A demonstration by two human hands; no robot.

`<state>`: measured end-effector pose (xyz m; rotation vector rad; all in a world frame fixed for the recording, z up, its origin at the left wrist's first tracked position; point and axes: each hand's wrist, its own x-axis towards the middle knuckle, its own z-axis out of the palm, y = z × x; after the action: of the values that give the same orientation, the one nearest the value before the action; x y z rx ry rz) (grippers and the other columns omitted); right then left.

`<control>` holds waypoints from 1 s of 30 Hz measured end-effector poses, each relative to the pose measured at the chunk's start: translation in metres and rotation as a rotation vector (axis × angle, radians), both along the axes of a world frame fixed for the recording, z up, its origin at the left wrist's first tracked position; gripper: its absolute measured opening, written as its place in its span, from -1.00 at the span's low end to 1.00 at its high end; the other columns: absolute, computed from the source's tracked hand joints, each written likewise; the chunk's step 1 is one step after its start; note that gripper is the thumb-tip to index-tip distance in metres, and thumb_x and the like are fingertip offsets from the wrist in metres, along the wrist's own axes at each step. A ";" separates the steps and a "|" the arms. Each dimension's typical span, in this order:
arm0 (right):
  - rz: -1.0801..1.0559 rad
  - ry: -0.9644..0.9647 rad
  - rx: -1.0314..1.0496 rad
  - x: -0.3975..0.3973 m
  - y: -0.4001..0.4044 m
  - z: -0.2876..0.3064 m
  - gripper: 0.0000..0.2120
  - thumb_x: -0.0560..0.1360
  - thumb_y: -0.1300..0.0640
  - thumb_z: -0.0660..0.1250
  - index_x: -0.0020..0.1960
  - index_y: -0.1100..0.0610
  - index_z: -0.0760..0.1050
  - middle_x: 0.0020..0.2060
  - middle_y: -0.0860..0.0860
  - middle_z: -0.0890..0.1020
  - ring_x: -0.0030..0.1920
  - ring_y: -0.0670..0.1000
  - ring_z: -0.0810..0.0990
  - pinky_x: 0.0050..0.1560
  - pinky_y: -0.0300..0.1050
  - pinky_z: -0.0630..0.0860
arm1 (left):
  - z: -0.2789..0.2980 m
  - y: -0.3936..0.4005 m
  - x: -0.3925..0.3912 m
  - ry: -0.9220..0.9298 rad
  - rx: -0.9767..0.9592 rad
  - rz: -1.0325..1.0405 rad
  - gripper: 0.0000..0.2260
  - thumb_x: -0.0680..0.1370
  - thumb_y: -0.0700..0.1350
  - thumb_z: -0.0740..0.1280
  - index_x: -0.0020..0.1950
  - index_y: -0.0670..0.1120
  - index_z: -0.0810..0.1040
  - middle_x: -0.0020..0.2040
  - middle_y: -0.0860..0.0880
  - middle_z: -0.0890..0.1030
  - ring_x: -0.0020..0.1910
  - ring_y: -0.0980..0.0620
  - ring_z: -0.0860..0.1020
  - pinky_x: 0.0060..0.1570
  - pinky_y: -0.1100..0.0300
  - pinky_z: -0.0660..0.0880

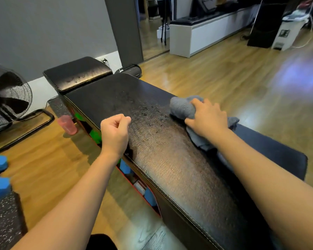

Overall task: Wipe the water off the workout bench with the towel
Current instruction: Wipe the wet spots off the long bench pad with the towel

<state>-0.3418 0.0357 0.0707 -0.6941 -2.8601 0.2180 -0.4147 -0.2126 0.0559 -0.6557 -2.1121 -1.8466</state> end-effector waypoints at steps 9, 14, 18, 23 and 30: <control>0.258 0.029 0.145 0.070 -0.129 -0.001 -0.49 0.29 -0.20 0.36 0.21 -0.10 0.41 0.11 0.05 0.48 0.02 0.23 0.46 -0.06 0.15 0.41 | -0.013 0.002 -0.020 -0.175 0.152 -0.135 -0.63 0.40 -0.02 0.30 -0.53 0.04 0.20 -0.50 0.10 0.17 -0.43 0.05 0.11 -0.39 0.07 0.06; 0.300 0.005 0.044 0.078 -0.147 -0.003 -0.44 0.28 -0.29 0.13 0.23 -0.17 0.41 0.13 -0.02 0.50 -0.02 0.16 0.47 -0.10 0.12 0.47 | -0.019 0.001 -0.030 -0.264 0.220 -0.218 -0.61 0.38 -0.02 0.32 -0.54 0.02 0.18 -0.51 0.10 0.17 -0.47 0.07 0.11 -0.43 0.17 0.07; 0.071 0.005 0.024 0.018 -0.089 -0.001 -0.45 0.36 -0.24 0.25 0.35 -0.20 0.36 0.23 -0.05 0.46 0.12 0.16 0.45 0.02 0.10 0.46 | -0.022 -0.003 -0.028 -0.185 0.061 -0.224 -0.60 0.48 -0.08 0.29 -0.49 0.02 0.18 -0.48 0.09 0.18 -0.43 0.06 0.14 -0.37 0.13 0.09; -0.273 0.036 -0.029 -0.052 -0.020 -0.002 -0.52 0.42 -0.16 0.33 0.30 -0.10 0.38 0.24 0.07 0.46 0.20 0.27 0.42 0.08 0.20 0.42 | -0.016 -0.009 -0.018 -0.019 -0.060 -0.262 -0.65 0.50 -0.02 0.22 -0.41 0.07 0.13 -0.49 0.11 0.19 -0.48 0.22 0.15 -0.44 0.32 0.09; 0.046 -0.001 0.119 0.005 -0.126 0.000 -0.44 0.30 -0.22 0.34 0.26 -0.11 0.40 0.20 0.04 0.48 0.06 0.23 0.45 0.00 0.17 0.44 | -0.013 -0.009 -0.019 -0.219 0.256 -0.216 -0.64 0.47 -0.07 0.27 -0.47 0.05 0.19 -0.47 0.03 0.15 -0.43 0.05 0.13 -0.40 0.09 0.08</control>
<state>-0.3365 -0.0902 0.0709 -0.6057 -2.8643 0.0534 -0.4340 -0.2211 0.0428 -0.6671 -1.9414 -2.3547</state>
